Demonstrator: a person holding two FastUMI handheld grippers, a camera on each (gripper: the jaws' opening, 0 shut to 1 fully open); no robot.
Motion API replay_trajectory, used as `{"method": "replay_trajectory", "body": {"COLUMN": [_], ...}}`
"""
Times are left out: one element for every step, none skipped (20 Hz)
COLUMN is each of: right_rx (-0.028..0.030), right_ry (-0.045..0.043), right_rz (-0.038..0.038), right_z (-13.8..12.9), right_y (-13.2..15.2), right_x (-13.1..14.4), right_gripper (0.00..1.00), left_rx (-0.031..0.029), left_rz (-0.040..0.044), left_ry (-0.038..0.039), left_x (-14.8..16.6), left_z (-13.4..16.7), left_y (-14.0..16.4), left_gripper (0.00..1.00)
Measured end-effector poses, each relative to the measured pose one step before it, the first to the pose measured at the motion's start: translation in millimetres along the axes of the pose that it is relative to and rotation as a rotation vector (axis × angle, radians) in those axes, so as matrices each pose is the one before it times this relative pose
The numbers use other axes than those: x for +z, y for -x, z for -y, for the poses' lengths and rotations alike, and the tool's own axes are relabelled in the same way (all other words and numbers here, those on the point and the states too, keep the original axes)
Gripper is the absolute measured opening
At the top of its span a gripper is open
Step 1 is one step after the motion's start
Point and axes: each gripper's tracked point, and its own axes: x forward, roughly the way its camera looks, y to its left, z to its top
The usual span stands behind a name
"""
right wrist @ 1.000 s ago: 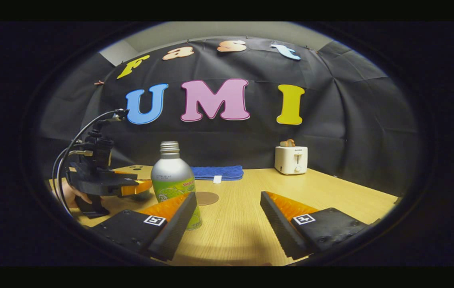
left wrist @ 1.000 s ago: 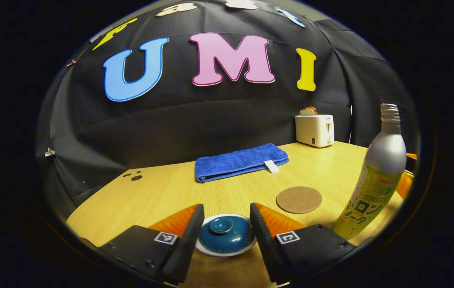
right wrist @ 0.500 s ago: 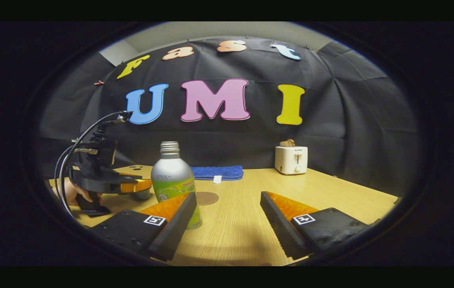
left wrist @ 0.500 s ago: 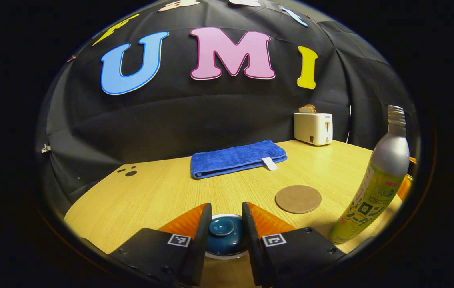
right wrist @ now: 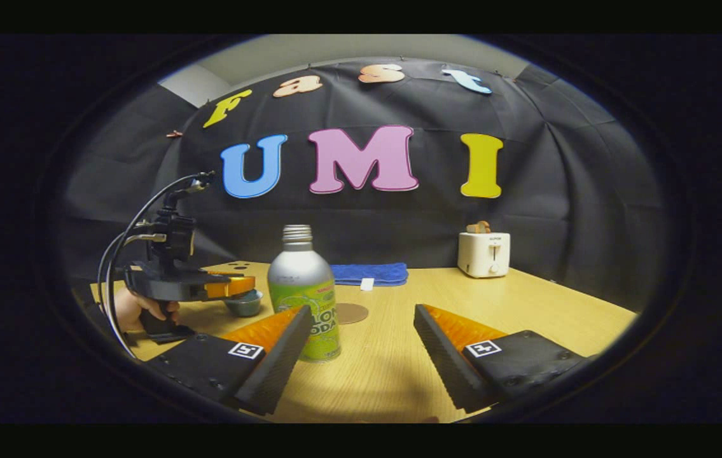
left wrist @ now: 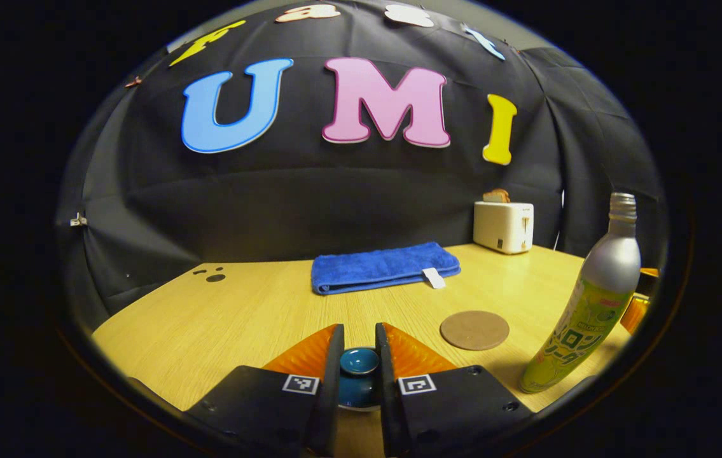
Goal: Open the teacup lid with one hand, grasp the water bottle and pour water into the teacup with the other hand; after pouring, place the water bottle on the coaster and then close the teacup lid.
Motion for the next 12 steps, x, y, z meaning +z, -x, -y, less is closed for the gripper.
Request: {"method": "replay_trajectory", "body": {"right_rx": [0.01898,0.02588,0.01347,0.00977,0.01473,0.00877,-0.00790,-0.02511,-0.02886,-0.01848,-0.01604,-0.01284], "right_ry": [-0.00019,0.00003,0.00242,0.00042,0.00100,0.00297,0.00472,0.00561,0.00002,-0.00416,-0.00687,-0.00272], "right_rz": [-0.00298,0.00294,0.00214,-0.00081,-0.00509,-0.00365,0.00115,-0.00121,-0.00210,-0.00366,-0.00593,0.00032], "right_z": [-4.79,-7.68,-6.82,-4.27,-5.92,-4.92,-0.69,3.86,6.04,3.34,2.08,1.69], "right_y": [2.58,2.23,2.03,-0.10,-1.30,-2.68,-2.95,-3.93,-2.28,-3.18,-4.69,-2.75], "right_x": [-0.98,0.06,1.01,-0.31,-1.70,-0.13,0.74,0.26,-1.35,-0.97,-1.37,-0.03], "right_gripper": [0.99,0.99,0.98,0.99,0.98,0.99,0.99,0.99,0.98,0.98,0.98,0.98], "left_rx": [0.00222,0.00382,0.00206,-0.00317,0.00066,-0.00405,-0.00809,-0.01105,-0.01293,-0.00707,-0.00414,-0.00074], "left_rz": [0.03588,0.03467,0.03529,-0.00781,0.00855,-0.00469,0.00192,0.00028,0.00042,0.00086,-0.00037,0.00000], "left_ry": [0.01439,-0.00860,-0.00936,0.00494,-0.00142,0.00035,-0.00084,-0.00027,-0.00058,-0.00005,0.00008,-0.00052], "left_x": [5.57,3.97,6.08,-3.90,2.53,-2.27,0.57,-0.69,0.41,0.02,1.30,-1.38], "left_z": [-1.78,-0.28,-1.04,0.43,-1.01,-0.35,0.79,1.70,0.67,-1.15,-2.72,-2.58], "left_y": [4.57,3.67,3.36,0.53,2.53,0.17,-0.07,-0.24,0.31,0.36,0.84,0.75], "left_gripper": [0.31,0.31,0.31,0.31,0.30,0.31,0.31,0.31,0.31,0.31,0.31,0.31]}}
